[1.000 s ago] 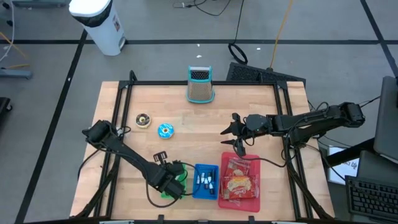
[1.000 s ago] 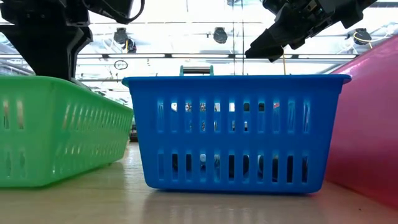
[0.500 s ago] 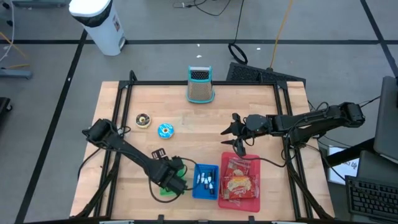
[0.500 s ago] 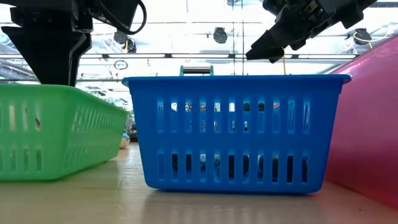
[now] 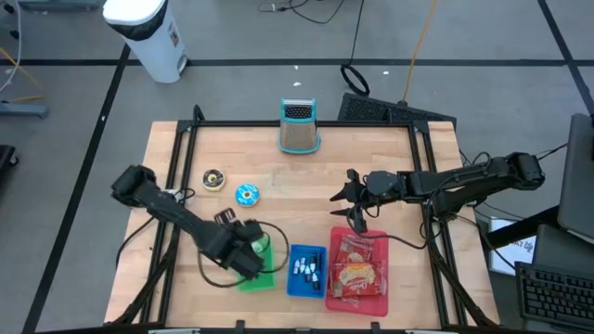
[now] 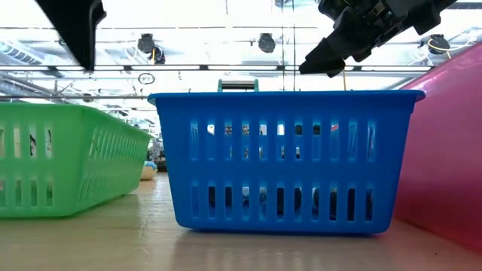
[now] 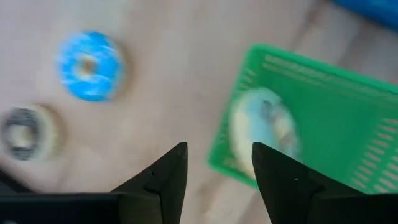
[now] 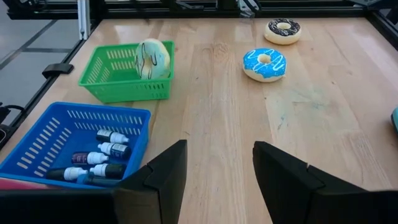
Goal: Pick & Place Food Item
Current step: Put the black doughnut into the green bin
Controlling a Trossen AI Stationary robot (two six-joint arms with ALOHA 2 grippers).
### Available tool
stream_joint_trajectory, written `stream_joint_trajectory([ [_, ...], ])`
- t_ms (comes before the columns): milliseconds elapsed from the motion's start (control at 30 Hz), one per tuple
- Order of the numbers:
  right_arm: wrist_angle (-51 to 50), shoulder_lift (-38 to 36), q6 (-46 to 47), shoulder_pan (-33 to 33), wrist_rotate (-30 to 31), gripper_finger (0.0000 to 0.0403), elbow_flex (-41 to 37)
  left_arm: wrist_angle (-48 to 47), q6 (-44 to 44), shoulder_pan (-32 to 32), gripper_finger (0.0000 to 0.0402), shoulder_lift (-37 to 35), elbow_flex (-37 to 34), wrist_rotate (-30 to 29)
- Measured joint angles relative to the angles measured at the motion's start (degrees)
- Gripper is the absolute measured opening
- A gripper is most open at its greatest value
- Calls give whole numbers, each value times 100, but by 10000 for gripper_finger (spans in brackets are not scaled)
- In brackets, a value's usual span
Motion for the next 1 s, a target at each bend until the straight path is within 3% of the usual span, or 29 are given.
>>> stream_joint_trajectory([
  [167, -173, 0, -15, 0, -5, 171, 0, -1126, -474, -21, 182, -620, -1, -1195],
  [333, -256, 0, -230, -7, 6, 171, 0, -801, 3, 848, 182, -1508, -545, -1295],
  [700, -291, 0, -608, -429, 10, 171, 0, 1186, 2155, 4549, 182, -3490, -3144, 269],
  [833, -302, 0, -609, -640, 13, 171, 0, 1261, 2203, 5473, 182, -3587, -3585, 303],
  [1000, -310, 0, -653, -836, 13, 171, 0, 1389, 1888, 6098, 182, -3409, -3953, 27],
])
